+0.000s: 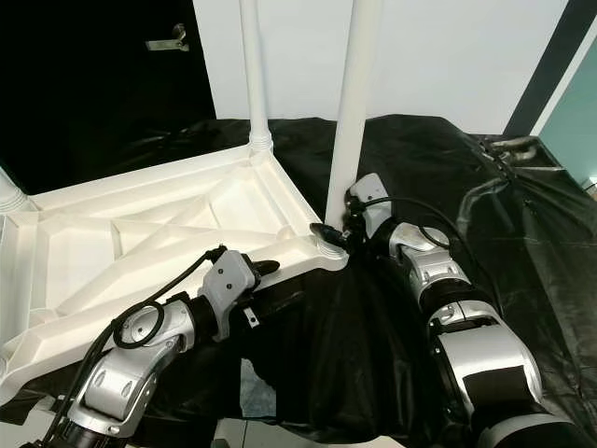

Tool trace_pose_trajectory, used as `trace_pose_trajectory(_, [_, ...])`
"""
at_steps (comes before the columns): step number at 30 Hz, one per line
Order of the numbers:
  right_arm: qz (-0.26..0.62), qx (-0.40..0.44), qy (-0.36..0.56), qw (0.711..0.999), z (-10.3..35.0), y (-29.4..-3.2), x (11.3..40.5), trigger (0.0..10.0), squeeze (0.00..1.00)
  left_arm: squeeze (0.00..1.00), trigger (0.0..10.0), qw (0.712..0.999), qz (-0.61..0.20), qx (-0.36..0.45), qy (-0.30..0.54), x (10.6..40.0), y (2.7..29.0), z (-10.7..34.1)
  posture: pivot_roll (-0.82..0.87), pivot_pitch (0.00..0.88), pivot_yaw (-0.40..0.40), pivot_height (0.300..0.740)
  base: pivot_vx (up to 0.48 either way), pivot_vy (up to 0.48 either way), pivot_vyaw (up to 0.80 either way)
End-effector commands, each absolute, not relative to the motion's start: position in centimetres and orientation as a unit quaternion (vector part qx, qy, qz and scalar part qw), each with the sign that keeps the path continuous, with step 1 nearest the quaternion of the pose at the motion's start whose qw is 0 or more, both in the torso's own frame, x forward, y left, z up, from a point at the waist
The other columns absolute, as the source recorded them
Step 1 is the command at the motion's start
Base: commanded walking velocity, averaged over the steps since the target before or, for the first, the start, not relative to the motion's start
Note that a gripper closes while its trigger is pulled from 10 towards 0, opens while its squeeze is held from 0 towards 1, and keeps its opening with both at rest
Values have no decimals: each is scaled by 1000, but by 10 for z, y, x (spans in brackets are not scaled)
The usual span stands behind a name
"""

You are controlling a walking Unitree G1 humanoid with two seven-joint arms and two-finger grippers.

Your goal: Building children table

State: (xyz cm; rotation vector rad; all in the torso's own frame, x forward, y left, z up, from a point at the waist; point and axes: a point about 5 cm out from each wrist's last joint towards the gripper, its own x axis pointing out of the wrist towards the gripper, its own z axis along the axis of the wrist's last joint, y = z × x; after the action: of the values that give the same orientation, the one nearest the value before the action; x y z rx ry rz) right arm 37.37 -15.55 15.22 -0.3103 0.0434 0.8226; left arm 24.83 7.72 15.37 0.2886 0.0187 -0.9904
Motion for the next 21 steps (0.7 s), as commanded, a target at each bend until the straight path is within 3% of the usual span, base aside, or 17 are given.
trace_pose_trajectory(1, [414,-152,30,897,147,-152,371,0,0,0,10000,880,-454,142,12,248,79,152,114,0,-35,740,0,0,0])
trace_pose_trajectory(8, [406,-132,22,904,135,-157,358,0,0,0,10000,882,-451,136,14,246,75,149,89,0,-51,740,0,0,0])
trace_pose_trajectory(13, [312,-76,15,947,137,-151,358,0,0,0,10000,879,-457,136,12,248,71,149,63,0,-47,740,0,0,0])
trace_pose_trajectory(21, [220,-67,-8,973,147,-130,343,0,0,0,10000,875,-462,140,8,251,69,149,46,0,-45,740,0,0,0])
